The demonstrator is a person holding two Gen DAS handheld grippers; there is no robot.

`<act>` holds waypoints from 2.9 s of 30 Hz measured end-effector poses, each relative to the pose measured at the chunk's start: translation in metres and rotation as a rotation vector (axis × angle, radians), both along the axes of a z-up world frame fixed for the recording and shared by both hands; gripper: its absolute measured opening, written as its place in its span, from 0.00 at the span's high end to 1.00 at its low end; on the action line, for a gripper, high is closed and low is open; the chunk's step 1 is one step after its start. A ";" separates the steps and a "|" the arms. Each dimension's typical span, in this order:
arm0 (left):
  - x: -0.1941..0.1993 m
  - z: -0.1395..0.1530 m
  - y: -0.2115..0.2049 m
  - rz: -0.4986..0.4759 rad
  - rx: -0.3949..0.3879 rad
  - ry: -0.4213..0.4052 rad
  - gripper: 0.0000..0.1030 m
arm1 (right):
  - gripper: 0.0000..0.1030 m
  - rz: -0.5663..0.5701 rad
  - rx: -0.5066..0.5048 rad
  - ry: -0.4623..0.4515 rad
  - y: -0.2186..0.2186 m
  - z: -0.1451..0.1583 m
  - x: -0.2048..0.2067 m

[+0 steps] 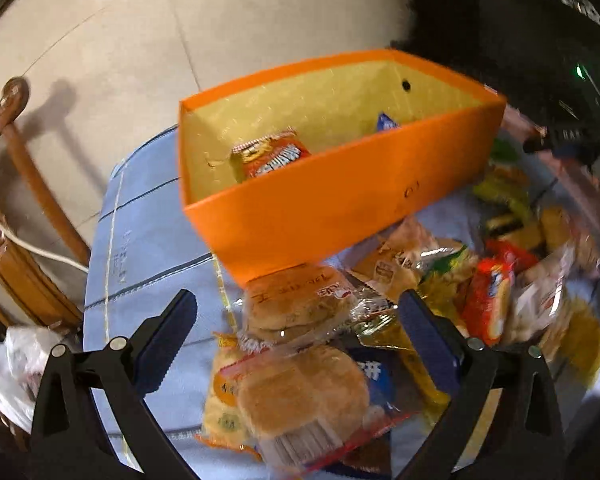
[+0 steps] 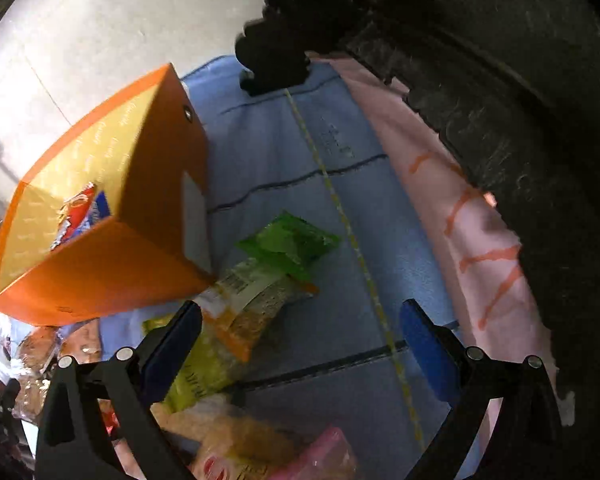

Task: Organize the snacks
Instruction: 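Grasp the clear bread package with the left tool while the right tool grasps the barcode snack bag, then carry both packages over the orange box and open both tools to drop them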

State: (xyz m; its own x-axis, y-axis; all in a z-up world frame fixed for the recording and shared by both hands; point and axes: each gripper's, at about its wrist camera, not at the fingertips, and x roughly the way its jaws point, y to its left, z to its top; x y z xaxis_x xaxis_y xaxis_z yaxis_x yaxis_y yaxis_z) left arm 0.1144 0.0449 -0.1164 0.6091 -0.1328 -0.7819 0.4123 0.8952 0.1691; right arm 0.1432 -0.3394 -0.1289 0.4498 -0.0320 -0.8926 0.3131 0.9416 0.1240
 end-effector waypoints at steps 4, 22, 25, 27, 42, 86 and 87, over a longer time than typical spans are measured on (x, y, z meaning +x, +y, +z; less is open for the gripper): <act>0.008 -0.019 -0.012 -0.041 0.093 0.024 0.04 | 0.04 -0.017 0.038 0.020 0.011 -0.018 0.023; 0.030 -0.044 0.013 0.089 -0.015 0.209 0.71 | 0.55 0.047 -0.029 0.051 0.052 -0.003 0.012; 0.025 -0.038 0.015 0.081 -0.050 0.202 0.80 | 0.55 0.068 -0.037 0.009 0.055 0.019 0.000; 0.023 -0.039 0.016 0.081 -0.049 0.204 0.81 | 0.55 0.078 -0.040 -0.009 0.055 0.029 -0.005; 0.021 -0.046 -0.014 -0.072 0.052 0.057 0.35 | 0.55 0.068 -0.034 -0.011 0.042 0.026 -0.011; 0.010 -0.017 -0.009 0.055 -0.094 0.109 0.69 | 0.55 0.088 0.023 -0.152 0.047 0.090 -0.032; 0.007 -0.013 -0.007 0.059 -0.104 0.107 0.69 | 0.55 0.089 0.021 -0.155 0.047 0.091 -0.033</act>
